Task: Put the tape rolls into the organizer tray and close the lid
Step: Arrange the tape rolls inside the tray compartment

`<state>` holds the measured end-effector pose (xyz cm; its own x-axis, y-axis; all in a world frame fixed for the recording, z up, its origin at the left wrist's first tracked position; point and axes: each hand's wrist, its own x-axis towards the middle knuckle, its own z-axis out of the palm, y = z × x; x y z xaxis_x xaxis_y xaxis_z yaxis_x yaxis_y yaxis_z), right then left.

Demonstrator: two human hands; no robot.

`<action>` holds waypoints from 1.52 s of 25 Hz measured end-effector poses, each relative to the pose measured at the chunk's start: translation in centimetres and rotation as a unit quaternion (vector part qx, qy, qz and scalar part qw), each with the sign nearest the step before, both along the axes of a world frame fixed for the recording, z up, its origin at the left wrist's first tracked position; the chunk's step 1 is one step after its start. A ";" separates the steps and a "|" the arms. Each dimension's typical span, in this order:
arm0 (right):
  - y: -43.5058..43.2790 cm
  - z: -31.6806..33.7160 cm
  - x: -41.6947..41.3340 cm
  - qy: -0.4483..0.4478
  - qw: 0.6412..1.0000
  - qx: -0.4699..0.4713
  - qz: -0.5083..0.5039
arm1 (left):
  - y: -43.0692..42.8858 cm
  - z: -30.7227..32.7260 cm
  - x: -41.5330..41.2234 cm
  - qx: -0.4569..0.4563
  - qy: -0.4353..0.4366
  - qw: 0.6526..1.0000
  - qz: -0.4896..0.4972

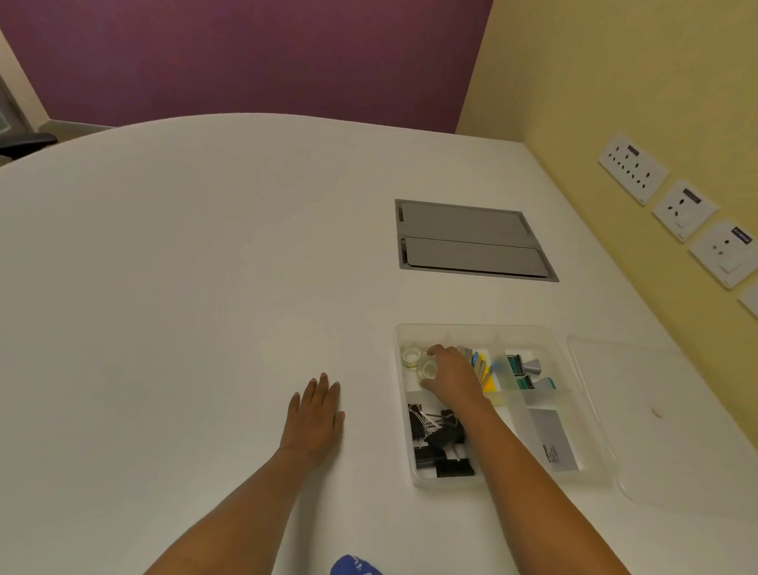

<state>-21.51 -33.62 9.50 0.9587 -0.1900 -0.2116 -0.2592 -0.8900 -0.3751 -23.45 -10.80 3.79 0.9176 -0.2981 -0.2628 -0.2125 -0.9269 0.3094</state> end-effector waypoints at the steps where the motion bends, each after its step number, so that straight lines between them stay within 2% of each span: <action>1: -0.1 0.1 0.3 0.015 1.000 -0.002 0.012 | -0.3 0.1 0.1 0.001 -0.001 1.000 0.000; 4: 0.0 0.0 1.2 0.037 0.998 -0.015 0.047 | -1.4 0.9 1.0 -0.014 -0.006 1.000 0.011; 9: -0.3 -0.5 2.0 0.052 0.995 -0.012 0.080 | -4.8 3.5 3.0 -0.130 -0.044 0.989 0.056; 13: -1.5 0.1 2.7 -0.029 0.998 -0.027 0.052 | -8.3 5.5 4.6 -0.149 -0.123 0.981 0.001; 17: -3.1 0.5 3.2 -0.041 0.992 -0.090 0.073 | -11.4 6.4 5.8 -0.086 -0.146 0.981 -0.094; 21: -3.5 0.1 3.4 -0.019 0.985 -0.128 0.118 | -12.8 5.6 6.8 0.020 -0.113 0.981 -0.157; 26: -3.5 -0.2 3.7 -0.016 0.968 -0.186 0.168 | -13.2 4.4 7.3 0.067 -0.087 0.978 -0.180; 31: -2.8 -0.7 3.6 -0.022 0.958 -0.224 0.176 | -13.3 4.2 7.6 0.089 -0.099 0.973 -0.191; 38: -2.8 -0.7 3.6 -0.030 0.962 -0.217 0.161 | -13.3 4.6 7.7 0.136 -0.122 0.962 -0.204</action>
<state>-17.94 -36.37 8.80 0.9908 0.0614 -0.1209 0.0672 -0.9967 0.0445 -15.70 -24.12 8.36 0.7827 -0.5975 -0.1744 -0.6116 -0.7903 -0.0371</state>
